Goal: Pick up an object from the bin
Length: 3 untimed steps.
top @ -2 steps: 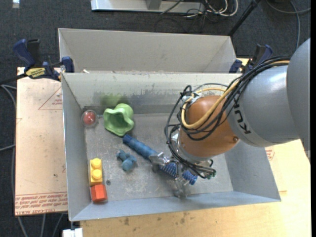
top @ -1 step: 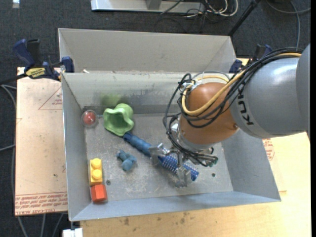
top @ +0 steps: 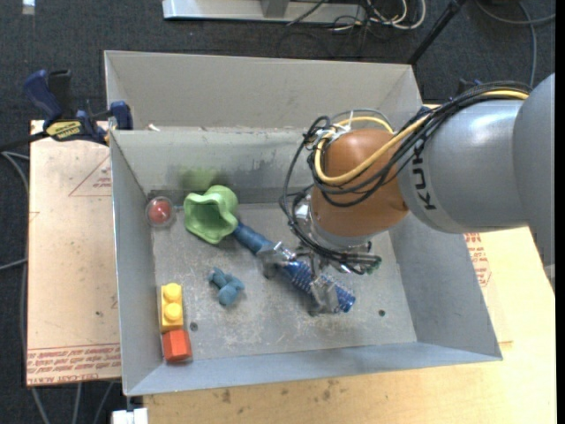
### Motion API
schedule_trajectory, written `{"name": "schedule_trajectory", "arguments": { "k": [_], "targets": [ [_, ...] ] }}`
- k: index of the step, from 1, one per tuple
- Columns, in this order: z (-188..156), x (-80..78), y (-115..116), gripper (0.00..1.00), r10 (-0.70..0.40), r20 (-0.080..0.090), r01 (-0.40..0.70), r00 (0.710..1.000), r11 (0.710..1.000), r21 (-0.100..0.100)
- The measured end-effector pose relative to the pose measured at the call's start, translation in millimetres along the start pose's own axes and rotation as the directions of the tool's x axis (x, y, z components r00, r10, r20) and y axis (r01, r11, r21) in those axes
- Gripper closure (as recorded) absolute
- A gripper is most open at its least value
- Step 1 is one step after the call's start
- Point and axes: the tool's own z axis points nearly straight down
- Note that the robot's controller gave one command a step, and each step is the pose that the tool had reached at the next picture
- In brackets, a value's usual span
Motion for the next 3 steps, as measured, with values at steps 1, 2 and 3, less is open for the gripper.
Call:
{"name": "schedule_trajectory", "arguments": {
  "k": [1,2,3],
  "targets": [
    [-1,0.3,0,1.0,0.001,0.0,-0.001,1.0,1.0,-0.001],
    [-1,0.3,0,0.0,0.002,0.0,-0.002,1.0,1.0,-0.001],
    [-39,-85.1,81,0.0,-0.207,0.005,0.207,0.978,0.978,0.0]
  ]
}}
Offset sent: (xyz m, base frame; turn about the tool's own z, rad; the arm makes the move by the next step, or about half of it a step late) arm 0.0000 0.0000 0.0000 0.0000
